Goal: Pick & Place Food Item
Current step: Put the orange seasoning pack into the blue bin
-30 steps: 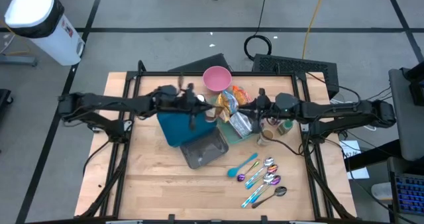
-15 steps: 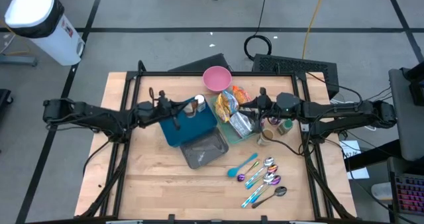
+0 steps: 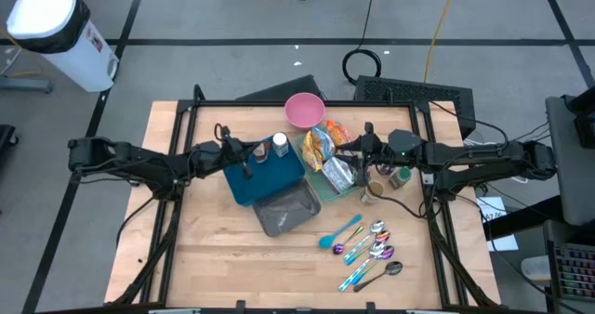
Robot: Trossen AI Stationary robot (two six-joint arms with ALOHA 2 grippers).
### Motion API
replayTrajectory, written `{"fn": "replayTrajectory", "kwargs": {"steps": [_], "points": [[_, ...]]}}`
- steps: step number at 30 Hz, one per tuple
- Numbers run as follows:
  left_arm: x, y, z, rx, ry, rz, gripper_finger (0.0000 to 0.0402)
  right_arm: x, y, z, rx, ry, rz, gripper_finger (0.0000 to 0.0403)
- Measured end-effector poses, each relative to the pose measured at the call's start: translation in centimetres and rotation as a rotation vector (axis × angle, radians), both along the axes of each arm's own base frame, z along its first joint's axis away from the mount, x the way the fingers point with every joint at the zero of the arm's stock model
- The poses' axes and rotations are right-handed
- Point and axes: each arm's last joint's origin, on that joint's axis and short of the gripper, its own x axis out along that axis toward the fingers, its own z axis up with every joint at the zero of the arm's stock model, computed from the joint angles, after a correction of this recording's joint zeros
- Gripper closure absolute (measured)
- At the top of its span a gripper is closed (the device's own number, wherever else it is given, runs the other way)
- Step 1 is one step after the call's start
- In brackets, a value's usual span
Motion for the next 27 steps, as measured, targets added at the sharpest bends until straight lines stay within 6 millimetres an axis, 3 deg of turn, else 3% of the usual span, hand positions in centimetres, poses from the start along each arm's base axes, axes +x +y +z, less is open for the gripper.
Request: {"fn": "replayTrajectory", "kwargs": {"steps": [14,27], "points": [[1.6,1.3,-2.2,-0.014,0.05,0.03,0.0398,0.0,0.0,0.0,-0.02,0.008,0.005,0.0289],[1.9,1.3,-2.6,0.04,0.12,0.012,0.0395,0.0,0.0,-0.2,-0.018,0.023,0.006,0.0289]]}}
